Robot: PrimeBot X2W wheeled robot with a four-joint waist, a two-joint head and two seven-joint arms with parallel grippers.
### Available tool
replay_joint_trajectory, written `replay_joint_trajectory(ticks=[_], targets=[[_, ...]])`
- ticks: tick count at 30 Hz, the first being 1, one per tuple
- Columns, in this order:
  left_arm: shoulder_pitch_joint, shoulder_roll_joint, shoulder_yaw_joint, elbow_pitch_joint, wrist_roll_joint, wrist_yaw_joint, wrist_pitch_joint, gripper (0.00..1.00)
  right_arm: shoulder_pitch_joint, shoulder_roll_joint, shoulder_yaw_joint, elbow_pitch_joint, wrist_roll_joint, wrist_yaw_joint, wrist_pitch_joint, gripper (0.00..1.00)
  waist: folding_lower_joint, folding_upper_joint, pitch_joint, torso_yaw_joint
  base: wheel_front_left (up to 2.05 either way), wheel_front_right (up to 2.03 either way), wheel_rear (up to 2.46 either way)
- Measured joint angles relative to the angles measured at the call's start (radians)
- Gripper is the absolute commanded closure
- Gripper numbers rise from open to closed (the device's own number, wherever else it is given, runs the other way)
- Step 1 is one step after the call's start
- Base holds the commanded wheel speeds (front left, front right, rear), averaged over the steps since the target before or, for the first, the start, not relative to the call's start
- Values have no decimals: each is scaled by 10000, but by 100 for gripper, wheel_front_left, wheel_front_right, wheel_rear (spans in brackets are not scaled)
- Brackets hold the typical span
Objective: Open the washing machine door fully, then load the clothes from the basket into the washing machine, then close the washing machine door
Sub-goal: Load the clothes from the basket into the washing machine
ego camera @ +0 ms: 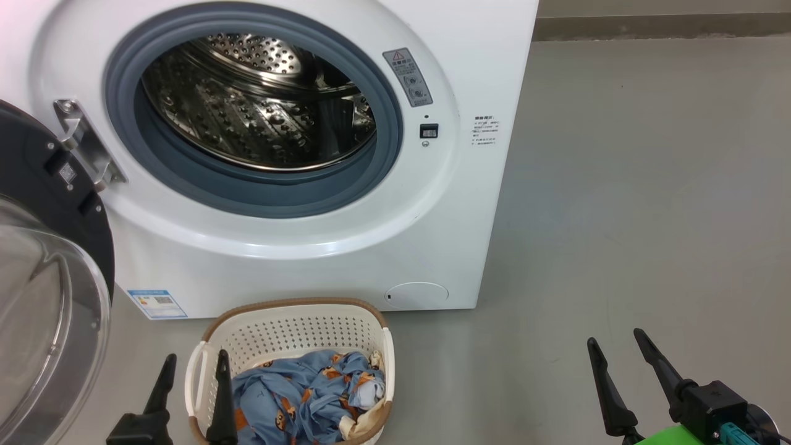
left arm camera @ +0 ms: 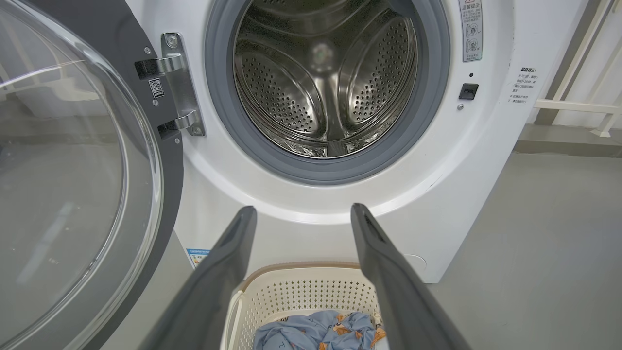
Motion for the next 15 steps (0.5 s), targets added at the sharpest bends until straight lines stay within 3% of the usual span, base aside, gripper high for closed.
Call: replay_joint_trajectory(ticks=[11,15], targets=[[-3,44,-130,44,-71,0,6,0,-39,0,35,12,0,0,-13,0,0,0,53,-30,0,0,0],[-237,27,-408,656,-332,-359,201,0,-135,0,59,-73,0,0,-12,0,0,0,289,-41,0,0,0]])
